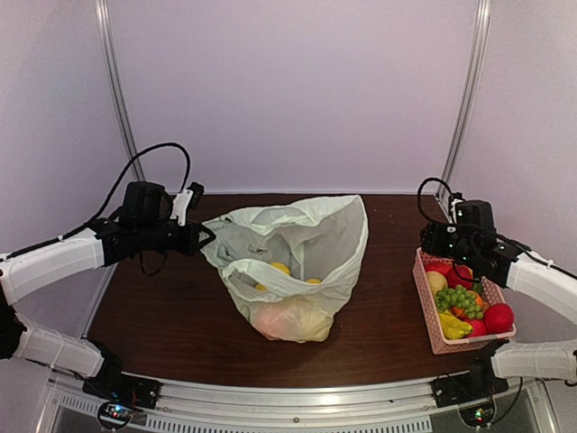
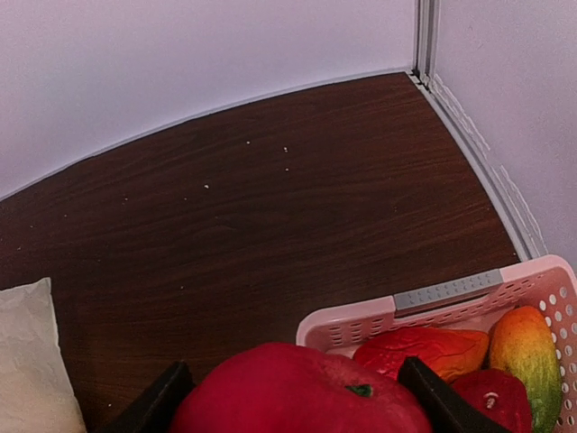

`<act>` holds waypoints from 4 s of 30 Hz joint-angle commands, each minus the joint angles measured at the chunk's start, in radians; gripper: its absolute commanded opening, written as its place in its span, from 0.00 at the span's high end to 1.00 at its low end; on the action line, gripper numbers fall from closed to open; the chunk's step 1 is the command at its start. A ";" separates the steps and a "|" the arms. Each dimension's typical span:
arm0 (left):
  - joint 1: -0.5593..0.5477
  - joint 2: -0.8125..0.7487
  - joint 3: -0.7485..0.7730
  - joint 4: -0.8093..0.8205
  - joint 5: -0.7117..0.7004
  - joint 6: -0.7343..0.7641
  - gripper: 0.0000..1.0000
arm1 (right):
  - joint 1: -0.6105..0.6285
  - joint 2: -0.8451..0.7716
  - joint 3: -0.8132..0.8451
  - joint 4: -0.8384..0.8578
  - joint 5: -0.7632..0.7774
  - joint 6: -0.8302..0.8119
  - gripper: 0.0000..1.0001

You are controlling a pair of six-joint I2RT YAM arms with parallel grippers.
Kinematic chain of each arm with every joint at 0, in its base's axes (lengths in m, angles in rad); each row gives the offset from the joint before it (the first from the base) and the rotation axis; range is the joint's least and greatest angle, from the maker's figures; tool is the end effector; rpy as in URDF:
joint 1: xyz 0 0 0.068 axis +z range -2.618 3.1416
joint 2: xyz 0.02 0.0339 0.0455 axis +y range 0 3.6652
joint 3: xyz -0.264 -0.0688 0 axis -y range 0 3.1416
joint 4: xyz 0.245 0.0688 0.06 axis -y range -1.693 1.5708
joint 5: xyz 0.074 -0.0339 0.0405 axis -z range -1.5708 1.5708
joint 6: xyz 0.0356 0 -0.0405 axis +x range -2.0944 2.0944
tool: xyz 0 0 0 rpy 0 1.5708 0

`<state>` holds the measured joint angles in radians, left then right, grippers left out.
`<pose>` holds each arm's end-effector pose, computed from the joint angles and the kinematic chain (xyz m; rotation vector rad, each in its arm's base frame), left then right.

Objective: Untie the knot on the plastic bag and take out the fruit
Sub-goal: Place the fake fruit in the bin, then adjust the fake fruit in the bin, then pick up the takeout bag from the center of the board.

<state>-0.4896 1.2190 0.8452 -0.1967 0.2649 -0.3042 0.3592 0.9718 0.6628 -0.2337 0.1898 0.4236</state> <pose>0.2341 -0.1353 0.2692 0.3643 2.1827 -0.7374 0.2047 0.0697 0.2579 0.1814 2.1064 0.2690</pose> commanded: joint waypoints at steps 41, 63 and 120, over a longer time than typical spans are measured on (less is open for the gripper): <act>0.008 0.015 0.013 0.008 0.027 0.012 1.00 | -0.221 0.146 -0.058 0.059 -0.050 -0.072 0.12; 0.008 0.012 0.018 0.029 0.136 0.034 0.99 | -0.221 0.231 -0.115 0.123 -0.138 -0.006 0.34; -0.213 0.228 0.422 -0.021 0.013 0.270 1.00 | 0.427 0.321 0.398 0.135 -0.262 -0.024 1.00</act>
<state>-0.6998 1.5330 1.3186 -0.3149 0.3744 0.0189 0.7815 1.2572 0.9482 -0.0715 -0.1989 0.4519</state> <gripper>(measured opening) 0.004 0.010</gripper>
